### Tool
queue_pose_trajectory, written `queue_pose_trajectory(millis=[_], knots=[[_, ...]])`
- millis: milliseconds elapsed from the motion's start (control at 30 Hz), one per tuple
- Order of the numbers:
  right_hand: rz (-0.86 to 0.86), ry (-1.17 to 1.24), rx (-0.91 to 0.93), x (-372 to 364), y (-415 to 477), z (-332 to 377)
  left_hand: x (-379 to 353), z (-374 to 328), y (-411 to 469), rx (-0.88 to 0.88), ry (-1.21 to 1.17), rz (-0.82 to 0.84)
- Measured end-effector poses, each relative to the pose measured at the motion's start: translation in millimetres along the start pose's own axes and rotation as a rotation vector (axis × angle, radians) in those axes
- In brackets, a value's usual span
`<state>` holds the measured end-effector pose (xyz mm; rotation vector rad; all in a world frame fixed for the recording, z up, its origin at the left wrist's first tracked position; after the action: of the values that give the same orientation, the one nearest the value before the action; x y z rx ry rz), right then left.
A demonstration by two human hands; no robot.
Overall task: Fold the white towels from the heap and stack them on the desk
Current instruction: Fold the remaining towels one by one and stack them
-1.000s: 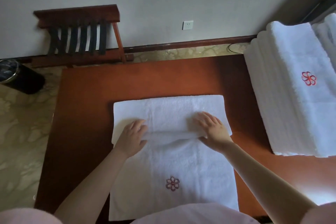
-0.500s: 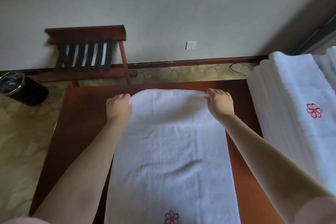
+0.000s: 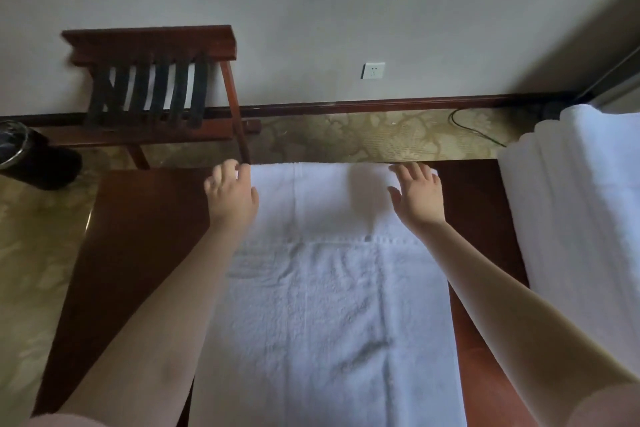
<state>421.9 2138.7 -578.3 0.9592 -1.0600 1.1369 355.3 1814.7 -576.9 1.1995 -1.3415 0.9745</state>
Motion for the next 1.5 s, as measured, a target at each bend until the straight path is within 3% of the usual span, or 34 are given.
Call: queue_pose_trajectory(millis=[133,300,600,933,1033,1167,1233,1367,1500], knots=[[-0.09,0.168,0.053,0.5,-52.4,13.6,-8.4,-28.3,-40.2,-0.253,-0.16,-0.007],[0.069,0.098,0.074,-17.8,-102.0,-2.5,-34.0,-37.2,-86.1,-0.364,-0.111,0.231],[-0.075,-0.036,0.171,18.1,-88.6,7.5,-0.3,-14.9,-79.2,-0.261,-0.012,0.154],[-0.137,-0.077,0.281,42.1,-129.1,19.1,33.7,-18.3,-108.4,-0.353,0.0,0.048],[-0.096,-0.1,0.278,35.9,-140.9,19.2,25.8,-17.1,-127.5,-0.367,0.025,0.083],[0.19,-0.142,0.192,-1.1,-149.1,12.2,-10.3,-10.2,-143.8,-0.284,0.144,0.315],[0.249,-0.108,0.13,-8.5,-149.4,9.6,-19.8,-5.6,-145.0,-0.214,0.163,0.382],[0.132,0.001,0.152,-0.7,-135.4,27.6,-8.6,-19.5,-126.5,-0.171,0.031,0.226],[0.169,0.135,0.199,-17.0,-106.1,62.1,-14.5,-53.1,-93.4,-0.18,-0.196,0.149]])
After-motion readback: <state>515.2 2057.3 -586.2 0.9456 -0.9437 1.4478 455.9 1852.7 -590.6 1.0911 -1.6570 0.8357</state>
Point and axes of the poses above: each hand's wrist, its own y-axis towards the middle knuckle, its own x-axis out of the back of the hand, z = x × y, the point moved 9 cm from there along y, towards the middle knuckle, and after that the axes turned 3 degrees about -x, right-handed, at the moved point
